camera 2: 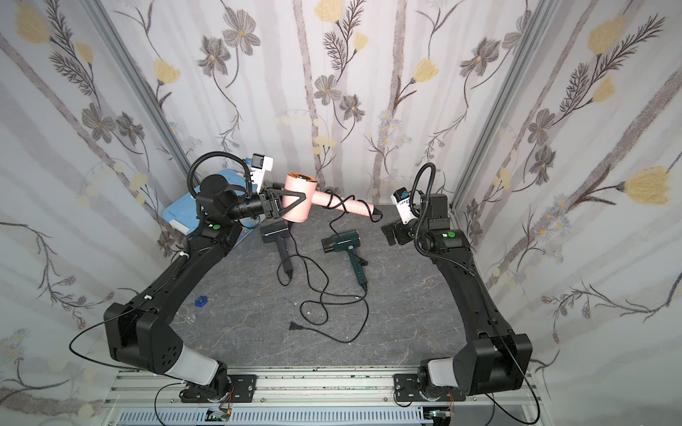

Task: Wrap the cord around the hair dryer
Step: Wrap the power cord around the hair dryer.

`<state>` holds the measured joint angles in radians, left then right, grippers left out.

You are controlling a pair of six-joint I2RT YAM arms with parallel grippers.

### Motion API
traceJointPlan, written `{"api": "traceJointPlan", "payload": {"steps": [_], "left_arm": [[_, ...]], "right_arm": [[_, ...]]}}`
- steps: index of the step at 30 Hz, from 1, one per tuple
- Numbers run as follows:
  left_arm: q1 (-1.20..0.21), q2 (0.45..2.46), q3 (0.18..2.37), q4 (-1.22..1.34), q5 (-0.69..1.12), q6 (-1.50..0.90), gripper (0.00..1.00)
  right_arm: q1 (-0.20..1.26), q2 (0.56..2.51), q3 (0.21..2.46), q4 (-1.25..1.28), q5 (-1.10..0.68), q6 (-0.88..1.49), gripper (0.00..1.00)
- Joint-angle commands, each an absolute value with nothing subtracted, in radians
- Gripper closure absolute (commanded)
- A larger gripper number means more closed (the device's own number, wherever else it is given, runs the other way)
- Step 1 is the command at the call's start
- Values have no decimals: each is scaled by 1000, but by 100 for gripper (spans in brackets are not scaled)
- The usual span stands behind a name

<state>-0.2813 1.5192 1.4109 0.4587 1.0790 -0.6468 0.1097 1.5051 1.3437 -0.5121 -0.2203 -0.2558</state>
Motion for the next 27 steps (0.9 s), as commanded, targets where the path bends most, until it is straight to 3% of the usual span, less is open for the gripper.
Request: {"api": "traceJointPlan", "payload": {"steps": [1, 6, 11, 22, 27], "left_arm": [[-272, 1501, 1410, 505, 1062, -626, 100], [-267, 1498, 1414, 450, 1061, -591, 100], [-271, 1508, 1421, 435, 1072, -587, 100], [-306, 1503, 1435, 347, 1110, -531, 100], [-315, 1497, 1447, 289, 1128, -497, 100]], "right_arm": [[109, 1470, 1334, -518, -88, -293, 0], [126, 1283, 1245, -395, -276, -383, 0], [252, 1202, 1254, -359, -284, -492, 0], [461, 1390, 1425, -401, -158, -669, 1], [483, 1440, 1445, -382, -106, -689, 12]]}}
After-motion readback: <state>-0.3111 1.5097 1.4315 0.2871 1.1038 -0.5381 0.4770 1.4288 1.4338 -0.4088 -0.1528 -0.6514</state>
